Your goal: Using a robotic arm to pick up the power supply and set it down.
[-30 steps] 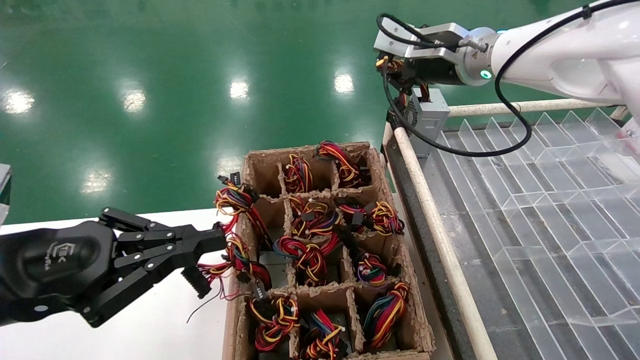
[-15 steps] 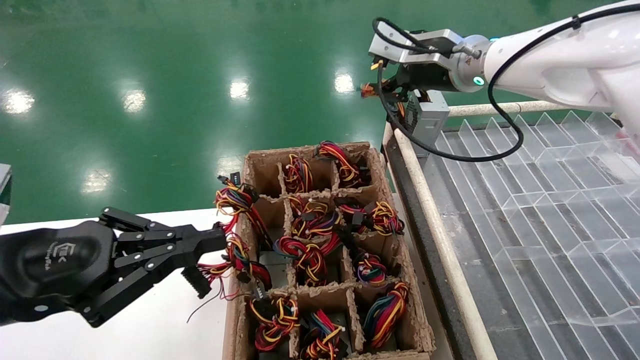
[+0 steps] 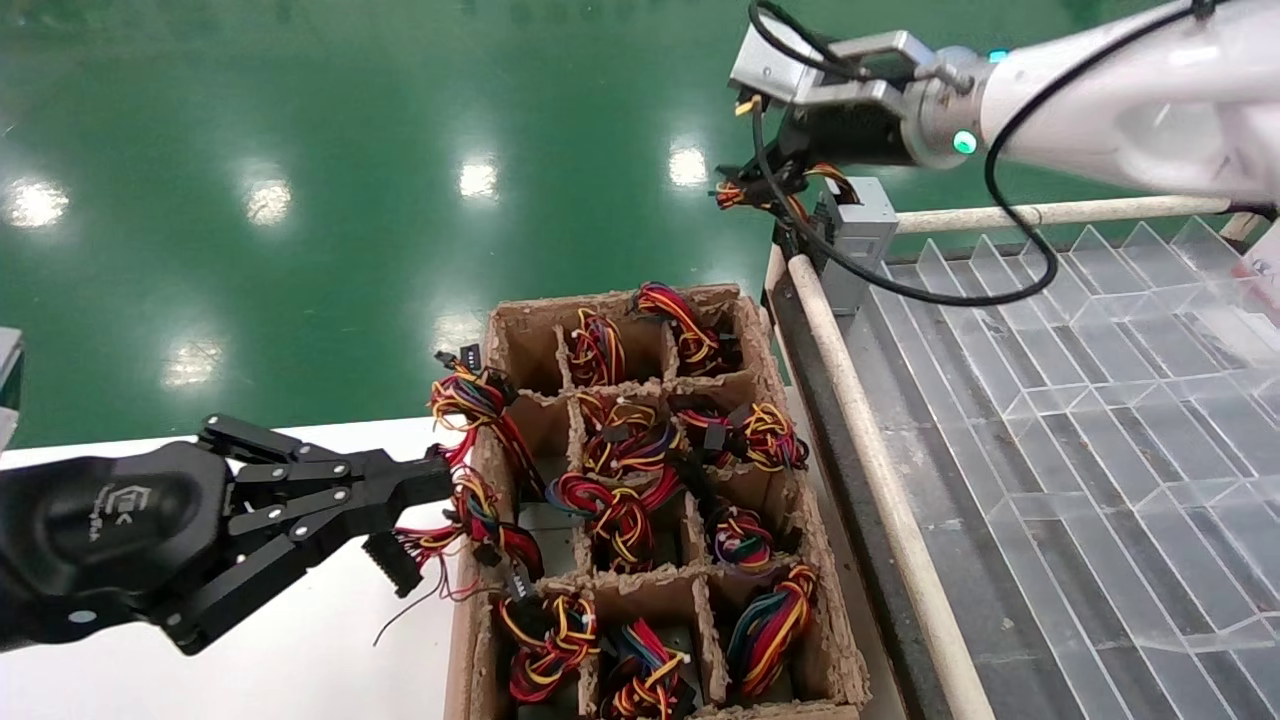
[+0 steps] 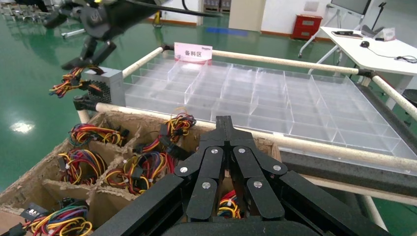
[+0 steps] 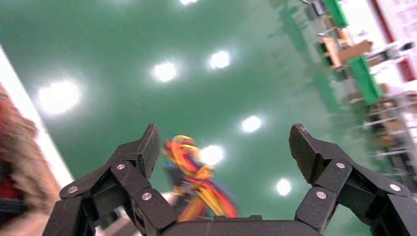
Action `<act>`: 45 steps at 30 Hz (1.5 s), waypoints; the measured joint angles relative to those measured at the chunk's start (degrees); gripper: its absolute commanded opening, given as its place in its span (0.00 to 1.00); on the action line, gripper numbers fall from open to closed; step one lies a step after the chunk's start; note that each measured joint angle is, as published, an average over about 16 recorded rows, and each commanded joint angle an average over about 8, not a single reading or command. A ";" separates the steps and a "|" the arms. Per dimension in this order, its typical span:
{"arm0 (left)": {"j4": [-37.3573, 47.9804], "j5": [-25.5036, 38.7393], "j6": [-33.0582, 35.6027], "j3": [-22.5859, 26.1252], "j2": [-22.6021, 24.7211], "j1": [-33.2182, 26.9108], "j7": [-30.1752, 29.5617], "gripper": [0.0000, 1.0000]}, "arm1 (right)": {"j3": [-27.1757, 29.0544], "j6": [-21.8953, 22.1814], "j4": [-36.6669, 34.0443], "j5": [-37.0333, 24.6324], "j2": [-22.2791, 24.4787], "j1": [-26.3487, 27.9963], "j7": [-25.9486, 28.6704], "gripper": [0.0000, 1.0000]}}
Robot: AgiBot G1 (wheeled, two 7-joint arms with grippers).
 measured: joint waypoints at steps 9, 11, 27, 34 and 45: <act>0.00 0.00 0.00 0.00 0.00 0.00 0.00 0.50 | 9.04 -6.41 8.94 1.37 5.67 -7.48 4.16 1.00; 0.00 0.00 0.00 0.00 0.00 0.00 0.00 0.75 | 11.32 -8.04 11.19 1.71 7.11 -9.37 5.22 1.00; 0.00 0.00 0.00 0.00 0.00 0.00 0.00 1.00 | 29.88 -21.24 29.44 4.43 18.75 -24.78 13.81 1.00; 0.00 0.00 0.00 0.00 0.00 0.00 0.00 1.00 | 37.93 -26.96 37.36 5.61 23.80 -31.46 17.53 1.00; 0.00 0.00 0.00 0.00 0.00 0.00 0.00 1.00 | 49.99 -35.53 49.22 7.38 31.37 -41.47 23.12 1.00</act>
